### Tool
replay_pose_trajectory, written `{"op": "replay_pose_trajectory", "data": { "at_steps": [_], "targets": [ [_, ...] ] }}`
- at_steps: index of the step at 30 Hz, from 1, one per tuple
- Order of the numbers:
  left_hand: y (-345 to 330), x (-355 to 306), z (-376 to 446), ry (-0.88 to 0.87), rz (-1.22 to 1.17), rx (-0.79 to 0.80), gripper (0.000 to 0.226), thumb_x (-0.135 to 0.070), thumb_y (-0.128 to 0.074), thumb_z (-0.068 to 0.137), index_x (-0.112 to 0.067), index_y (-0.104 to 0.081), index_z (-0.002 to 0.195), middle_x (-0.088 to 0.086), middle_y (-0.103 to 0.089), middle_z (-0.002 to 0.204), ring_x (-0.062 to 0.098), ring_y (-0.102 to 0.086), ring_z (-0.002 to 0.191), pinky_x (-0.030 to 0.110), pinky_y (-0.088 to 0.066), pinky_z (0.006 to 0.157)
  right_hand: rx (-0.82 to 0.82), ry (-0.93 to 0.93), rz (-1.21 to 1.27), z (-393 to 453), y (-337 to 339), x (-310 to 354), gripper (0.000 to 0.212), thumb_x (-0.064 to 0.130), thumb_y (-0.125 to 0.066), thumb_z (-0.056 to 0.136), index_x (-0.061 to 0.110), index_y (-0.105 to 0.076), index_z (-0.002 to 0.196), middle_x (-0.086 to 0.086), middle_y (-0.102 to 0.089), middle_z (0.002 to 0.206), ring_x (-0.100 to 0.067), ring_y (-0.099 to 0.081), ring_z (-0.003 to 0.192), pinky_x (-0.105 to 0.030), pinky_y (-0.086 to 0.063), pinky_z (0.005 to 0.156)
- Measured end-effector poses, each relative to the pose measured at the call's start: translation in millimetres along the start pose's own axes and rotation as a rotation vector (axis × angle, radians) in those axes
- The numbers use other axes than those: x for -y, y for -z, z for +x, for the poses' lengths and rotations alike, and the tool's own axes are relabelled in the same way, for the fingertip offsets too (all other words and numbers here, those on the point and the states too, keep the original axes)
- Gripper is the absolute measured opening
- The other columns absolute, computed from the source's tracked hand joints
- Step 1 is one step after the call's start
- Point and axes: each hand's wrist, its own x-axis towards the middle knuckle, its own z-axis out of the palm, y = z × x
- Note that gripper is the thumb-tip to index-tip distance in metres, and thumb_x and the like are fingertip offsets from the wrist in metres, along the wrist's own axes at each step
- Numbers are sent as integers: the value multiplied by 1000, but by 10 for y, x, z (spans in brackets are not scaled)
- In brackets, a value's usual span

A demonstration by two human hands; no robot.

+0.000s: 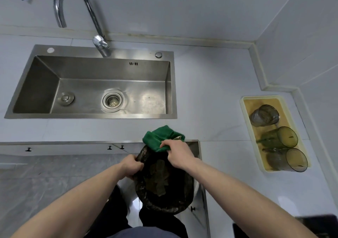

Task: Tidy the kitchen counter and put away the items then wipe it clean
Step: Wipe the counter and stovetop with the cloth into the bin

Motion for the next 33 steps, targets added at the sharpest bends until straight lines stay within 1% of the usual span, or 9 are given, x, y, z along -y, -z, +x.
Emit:
{"op": "replay_pose_trajectory", "data": {
  "at_steps": [3, 6, 13, 17, 20, 22, 26, 29, 33],
  "targets": [
    [6, -1, -29, 1, 12, -9, 18, -9, -59, 84, -11, -66, 101, 22, -73, 104, 34, -75, 89, 45, -65, 66, 18, 12, 70, -211, -149, 118, 35, 15, -54, 96, 39, -68, 116, 0, -68, 126, -26, -60, 118, -32, -46, 99],
    [9, 11, -32, 3, 30, -1, 19, -11, -60, 83, -11, -66, 102, 21, -73, 104, 35, -74, 89, 48, -65, 70, -66, -15, 155, -314, 18, 107, 33, 15, -56, 96, 36, -69, 116, 4, -69, 124, -22, -61, 117, -32, -47, 100],
    [-56, 15, -41, -9, 15, 17, 23, -6, -59, 84, -9, -67, 105, 19, -72, 101, 33, -74, 86, 44, -65, 69, -519, -133, 432, -484, 1046, -407, 34, 6, -57, 92, 32, -72, 108, 14, -71, 107, -9, -63, 105, -28, -49, 100],
    [-85, 18, -27, -10, 13, 19, 22, -5, -59, 84, -8, -68, 104, 17, -73, 96, 31, -75, 82, 38, -64, 63, -694, -204, 398, -567, 1401, -863, 36, 5, -55, 95, 25, -69, 120, 7, -69, 121, -10, -60, 108, -26, -46, 97],
    [-94, 31, 2, -9, 14, 11, 23, -6, -60, 83, -7, -68, 105, 18, -73, 97, 31, -75, 82, 37, -64, 62, -765, -282, 249, -534, 1417, -1213, 38, 3, -55, 94, 24, -67, 123, 1, -69, 125, -20, -63, 108, -35, -52, 97],
    [-96, 36, 15, -9, 11, 1, 23, -6, -61, 82, -6, -69, 104, 19, -74, 97, 32, -75, 82, 39, -64, 63, -722, -361, 149, -486, 1328, -1423, 38, 3, -54, 94, 24, -67, 123, -5, -70, 123, -29, -65, 108, -38, -53, 94],
    [-113, 60, 43, -11, -4, 0, 22, -5, -61, 83, -5, -69, 103, 21, -74, 98, 35, -75, 83, 44, -65, 68, -436, -509, 98, -445, 876, -1594, 34, 5, -52, 96, 21, -64, 125, -14, -68, 120, -35, -64, 104, -38, -54, 88],
    [-118, 74, 67, -14, -7, -14, 21, -6, -61, 81, -3, -70, 100, 23, -74, 97, 37, -75, 82, 47, -65, 69, -464, -559, 125, -435, 558, -1448, 36, 3, -53, 96, 20, -61, 127, -14, -68, 117, -34, -64, 101, -39, -56, 85],
    [-119, 97, 65, -13, 11, -23, 20, -8, -61, 82, -5, -68, 100, 21, -73, 99, 34, -74, 86, 46, -65, 71, -483, -537, 140, -402, 266, -978, 37, 3, -54, 94, 26, -63, 122, -4, -71, 111, -24, -62, 86, -28, -49, 74]
  ]
}}
